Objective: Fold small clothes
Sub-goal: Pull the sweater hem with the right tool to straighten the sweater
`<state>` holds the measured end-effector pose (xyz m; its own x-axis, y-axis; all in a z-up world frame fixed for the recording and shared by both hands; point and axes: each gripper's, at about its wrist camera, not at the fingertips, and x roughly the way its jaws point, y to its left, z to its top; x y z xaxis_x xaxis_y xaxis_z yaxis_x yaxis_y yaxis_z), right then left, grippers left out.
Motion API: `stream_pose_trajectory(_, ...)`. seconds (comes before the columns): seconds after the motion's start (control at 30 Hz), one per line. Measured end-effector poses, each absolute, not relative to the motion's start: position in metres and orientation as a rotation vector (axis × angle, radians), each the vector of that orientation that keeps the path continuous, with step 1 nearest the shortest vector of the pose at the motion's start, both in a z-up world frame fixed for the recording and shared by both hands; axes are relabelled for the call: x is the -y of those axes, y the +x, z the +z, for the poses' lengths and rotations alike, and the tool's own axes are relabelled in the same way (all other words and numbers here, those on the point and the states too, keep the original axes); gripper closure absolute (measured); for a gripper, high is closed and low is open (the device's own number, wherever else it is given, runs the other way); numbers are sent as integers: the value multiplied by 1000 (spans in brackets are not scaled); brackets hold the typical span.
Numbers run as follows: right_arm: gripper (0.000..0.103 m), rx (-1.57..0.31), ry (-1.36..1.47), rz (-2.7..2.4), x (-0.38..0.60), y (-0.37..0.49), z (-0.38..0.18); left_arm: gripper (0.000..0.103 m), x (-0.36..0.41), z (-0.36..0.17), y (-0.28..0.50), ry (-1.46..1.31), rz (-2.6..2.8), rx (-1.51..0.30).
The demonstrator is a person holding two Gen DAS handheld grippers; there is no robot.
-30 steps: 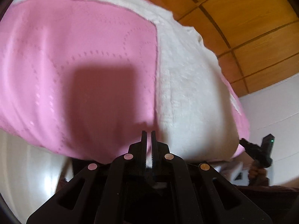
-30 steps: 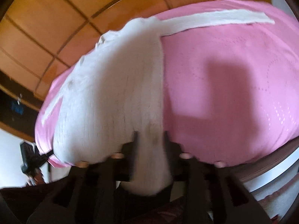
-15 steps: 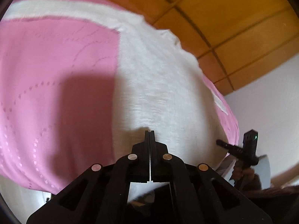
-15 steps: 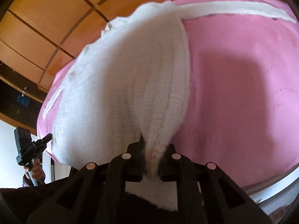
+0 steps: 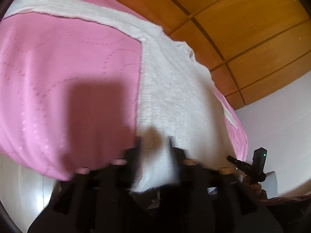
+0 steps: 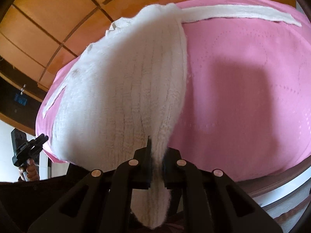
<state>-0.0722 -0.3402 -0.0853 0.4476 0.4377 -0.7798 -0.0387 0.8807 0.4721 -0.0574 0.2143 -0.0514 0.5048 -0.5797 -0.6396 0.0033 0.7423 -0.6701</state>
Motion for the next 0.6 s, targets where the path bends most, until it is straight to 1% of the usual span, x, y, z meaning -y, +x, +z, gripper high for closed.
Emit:
stream_pose_trajectory(0.03,95,-1077,424,302,341,-72,-87,51,-211,-51,-55,-668,-397,-985)
stream_pose_trajectory(0.17,95,-1082,432,296,341,-68,-89,51,-201,-55,-43,-654,-412,-990)
stream_pose_trajectory(0.2,95,-1082,429,297,340,-68,-89,69,-198,-58,-39,-647,-413,-995)
stream_pose_trajectory(0.23,95,-1083,422,299,339,-67,-89,82,-193,-62,-36,-640,-429,-1015)
stream_pose_trajectory(0.27,95,-1081,417,302,339,-68,-87,103,-189,-65,-34,-619,-437,-1031)
stream_pose_trajectory(0.37,96,-1063,397,328,340,-77,-78,103,-181,-57,-48,-538,-448,-1013)
stream_pose_trajectory(0.47,98,-1054,353,355,339,-89,-67,103,-192,-52,-67,-528,-415,-1009)
stream_pose_trajectory(0.6,98,-1108,347,325,341,-78,-86,103,-206,-68,-70,-558,-338,-1055)
